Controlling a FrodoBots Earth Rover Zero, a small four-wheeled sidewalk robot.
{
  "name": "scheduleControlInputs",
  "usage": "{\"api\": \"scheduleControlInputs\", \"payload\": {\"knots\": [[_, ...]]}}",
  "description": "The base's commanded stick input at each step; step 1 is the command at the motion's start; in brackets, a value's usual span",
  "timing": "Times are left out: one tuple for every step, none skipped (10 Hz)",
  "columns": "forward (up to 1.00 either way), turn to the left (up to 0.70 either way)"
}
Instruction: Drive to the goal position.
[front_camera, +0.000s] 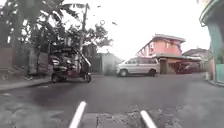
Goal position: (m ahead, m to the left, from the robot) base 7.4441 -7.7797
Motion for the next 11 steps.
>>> {"api": "scheduleControlInputs", "payload": {"knots": [[0.67,0.00],[0.70,0.00],[0.70,0.00],[0.70,0.00],[0.70,0.00],[0.70,0.00],[0.70,0.00],[0.70,0.00],[0.70,0.00],[0.70,0.00],[0.70,-0.02]]}}
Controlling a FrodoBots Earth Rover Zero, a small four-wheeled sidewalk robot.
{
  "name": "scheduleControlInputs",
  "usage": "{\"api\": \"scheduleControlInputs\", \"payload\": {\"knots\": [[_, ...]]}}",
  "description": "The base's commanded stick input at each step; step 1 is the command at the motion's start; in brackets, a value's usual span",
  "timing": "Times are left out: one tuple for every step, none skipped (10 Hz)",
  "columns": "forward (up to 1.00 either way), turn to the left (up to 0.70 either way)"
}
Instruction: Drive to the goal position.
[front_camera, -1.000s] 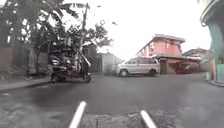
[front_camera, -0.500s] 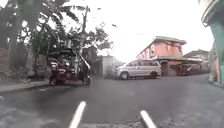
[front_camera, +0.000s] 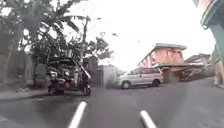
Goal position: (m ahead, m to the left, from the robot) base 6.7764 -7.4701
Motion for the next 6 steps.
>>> {"api": "scheduleControlInputs", "payload": {"knots": [[0.70,-0.09],[0.70,-0.13],[0.70,-0.14],[0.70,-0.15],[0.70,-0.16],[0.70,-0.16]]}}
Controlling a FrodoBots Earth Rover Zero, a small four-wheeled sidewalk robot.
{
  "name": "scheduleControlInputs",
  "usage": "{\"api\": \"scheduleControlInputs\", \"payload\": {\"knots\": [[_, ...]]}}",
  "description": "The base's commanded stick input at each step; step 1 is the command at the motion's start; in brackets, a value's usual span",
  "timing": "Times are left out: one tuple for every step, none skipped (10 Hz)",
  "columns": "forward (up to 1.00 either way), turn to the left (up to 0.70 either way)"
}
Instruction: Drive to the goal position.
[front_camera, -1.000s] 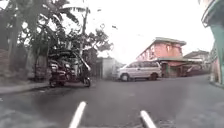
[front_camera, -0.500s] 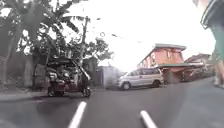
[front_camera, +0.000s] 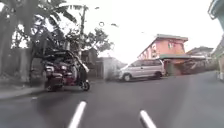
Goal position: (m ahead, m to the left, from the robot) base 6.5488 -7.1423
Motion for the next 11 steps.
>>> {"api": "scheduleControlInputs", "payload": {"knots": [[0.70,-0.16],[0.70,-0.17],[0.70,-0.20],[0.70,-0.25],[0.70,-0.35],[0.70,-0.35],[0.70,-0.35],[0.70,-0.35],[0.70,-0.35],[0.70,-0.35],[0.70,-0.35]]}}
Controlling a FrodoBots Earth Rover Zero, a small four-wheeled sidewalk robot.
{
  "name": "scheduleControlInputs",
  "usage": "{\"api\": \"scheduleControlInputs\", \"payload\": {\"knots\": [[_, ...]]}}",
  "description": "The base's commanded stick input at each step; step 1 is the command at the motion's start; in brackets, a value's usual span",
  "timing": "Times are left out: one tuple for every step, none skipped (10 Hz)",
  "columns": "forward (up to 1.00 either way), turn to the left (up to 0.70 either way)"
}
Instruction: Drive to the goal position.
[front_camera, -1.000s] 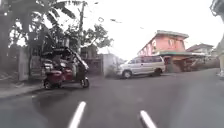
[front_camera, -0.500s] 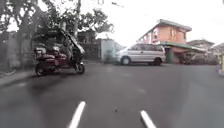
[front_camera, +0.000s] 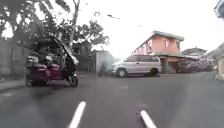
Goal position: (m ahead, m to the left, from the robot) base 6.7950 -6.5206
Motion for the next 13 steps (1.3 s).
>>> {"api": "scheduleControlInputs", "payload": {"knots": [[0.70,-0.35],[0.70,-0.35],[0.70,-0.34],[0.70,-0.31],[0.70,-0.14],[0.70,-0.04],[0.70,0.00],[0.70,0.00],[0.70,0.00],[0.70,0.00],[0.70,0.00],[0.70,0.00],[0.70,0.00]]}}
